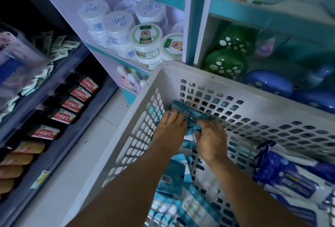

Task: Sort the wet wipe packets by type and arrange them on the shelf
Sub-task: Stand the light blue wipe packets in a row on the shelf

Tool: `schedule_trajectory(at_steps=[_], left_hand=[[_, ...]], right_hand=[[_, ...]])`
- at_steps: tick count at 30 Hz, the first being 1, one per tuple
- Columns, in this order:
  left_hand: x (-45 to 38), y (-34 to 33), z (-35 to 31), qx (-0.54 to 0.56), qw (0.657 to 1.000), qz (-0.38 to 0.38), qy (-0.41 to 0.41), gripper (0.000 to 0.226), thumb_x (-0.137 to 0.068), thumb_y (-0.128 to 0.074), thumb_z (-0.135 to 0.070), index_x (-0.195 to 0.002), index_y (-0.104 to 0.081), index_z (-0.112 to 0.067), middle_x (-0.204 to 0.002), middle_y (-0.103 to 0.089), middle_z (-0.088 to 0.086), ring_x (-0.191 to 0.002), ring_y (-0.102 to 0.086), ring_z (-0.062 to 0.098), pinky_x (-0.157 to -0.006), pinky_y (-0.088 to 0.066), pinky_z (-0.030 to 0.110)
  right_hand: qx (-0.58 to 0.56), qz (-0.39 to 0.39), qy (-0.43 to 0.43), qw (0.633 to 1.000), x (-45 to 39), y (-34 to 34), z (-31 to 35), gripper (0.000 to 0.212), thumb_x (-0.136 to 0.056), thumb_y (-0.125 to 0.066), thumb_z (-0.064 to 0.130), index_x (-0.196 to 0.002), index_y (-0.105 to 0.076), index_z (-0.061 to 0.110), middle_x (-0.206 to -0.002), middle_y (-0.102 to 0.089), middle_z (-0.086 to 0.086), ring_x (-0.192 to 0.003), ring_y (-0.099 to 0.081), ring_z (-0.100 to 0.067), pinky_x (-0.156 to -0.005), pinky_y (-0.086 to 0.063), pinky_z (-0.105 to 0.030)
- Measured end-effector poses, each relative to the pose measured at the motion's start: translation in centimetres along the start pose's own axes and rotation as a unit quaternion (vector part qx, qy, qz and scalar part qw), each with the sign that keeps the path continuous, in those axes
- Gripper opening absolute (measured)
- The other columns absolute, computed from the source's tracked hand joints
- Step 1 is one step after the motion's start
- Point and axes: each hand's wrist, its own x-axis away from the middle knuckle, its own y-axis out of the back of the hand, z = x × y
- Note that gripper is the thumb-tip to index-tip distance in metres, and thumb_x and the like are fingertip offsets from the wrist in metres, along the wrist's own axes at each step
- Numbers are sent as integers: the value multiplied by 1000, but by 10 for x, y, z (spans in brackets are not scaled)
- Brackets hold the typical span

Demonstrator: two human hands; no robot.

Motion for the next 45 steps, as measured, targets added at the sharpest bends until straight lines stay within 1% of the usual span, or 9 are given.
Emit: schedule_trajectory(at_steps=[6,9,14,17,20,25,31,39,45], left_hand=[[5,6,1,2,1000,29,-9,48,-90,-51,-13,-135,-35,-10,-134,-44,11,-126,-37,28,-110,-26,36],[11,15,4,8,1000,30,0,47,-90,-50,-8,-134,-36,-9,-133,-45,11,-126,-38,28,-109,-27,34],[25,42,1,119,990,14,71,36,-94,-55,-14,-128,-45,-18,-122,-48,2,-109,-52,20,-89,-44,30],[39,70,3,185,975,0,124,29,-95,-55,-21,-123,-49,-22,-118,-47,-2,-96,-60,19,-72,-50,30],[59,109,13,241,960,-26,143,28,-97,-49,-28,-125,-50,-22,-122,-47,-1,-101,-59,23,-77,-47,33],[108,176,43,324,923,-121,169,19,-93,-57,-23,-110,-61,-14,-112,-53,2,-97,-56,25,-73,-45,32],[183,235,102,358,883,-205,224,9,-87,-63,-19,-96,-64,-15,-96,-65,0,-91,-59,24,-72,-47,35],[322,276,202,332,832,-312,317,17,-86,-65,-18,-102,-66,-20,-99,-67,1,-92,-60,23,-73,-46,31],[455,285,278,288,803,-357,381,15,-87,-63,-22,-102,-62,-23,-99,-66,-2,-90,-59,21,-70,-43,31]], right_hand=[[-87,40,-79,992,7,3,-15,27,-85,-70,27,-112,-72,20,-105,-72,-5,-103,-56,-31,-94,-42,-35],[-166,20,-97,981,17,5,-23,17,-85,-70,20,-99,-74,11,-90,-72,-13,-82,-60,-26,-78,-48,-30],[-240,31,-158,957,31,49,-15,31,-96,-55,23,-123,-62,11,-85,-69,-13,-60,-52,-16,-58,-40,-24],[-263,8,-146,954,41,83,-4,35,-97,-51,24,-128,-57,10,-78,-60,-8,-65,-49,-16,-62,-37,-24],[-294,-8,-138,946,46,116,15,37,-97,-49,27,-130,-56,13,-86,-57,-2,-73,-47,-16,-67,-41,-29],[-305,-22,-74,949,56,185,67,33,-97,-50,27,-128,-59,19,-105,-67,-10,-85,-61,-25,-75,-50,-38],[-321,-39,47,945,68,253,160,30,-96,-53,16,-123,-62,19,-107,-66,1,-88,-58,-13,-72,-43,-20],[-348,-1,147,926,104,279,320,30,-94,-52,22,-123,-62,28,-105,-66,0,-83,-58,-19,-80,-52,-39],[-339,5,255,906,166,288,457,31,-93,-52,15,-120,-64,25,-109,-66,7,-99,-59,-12,-88,-46,-29]])
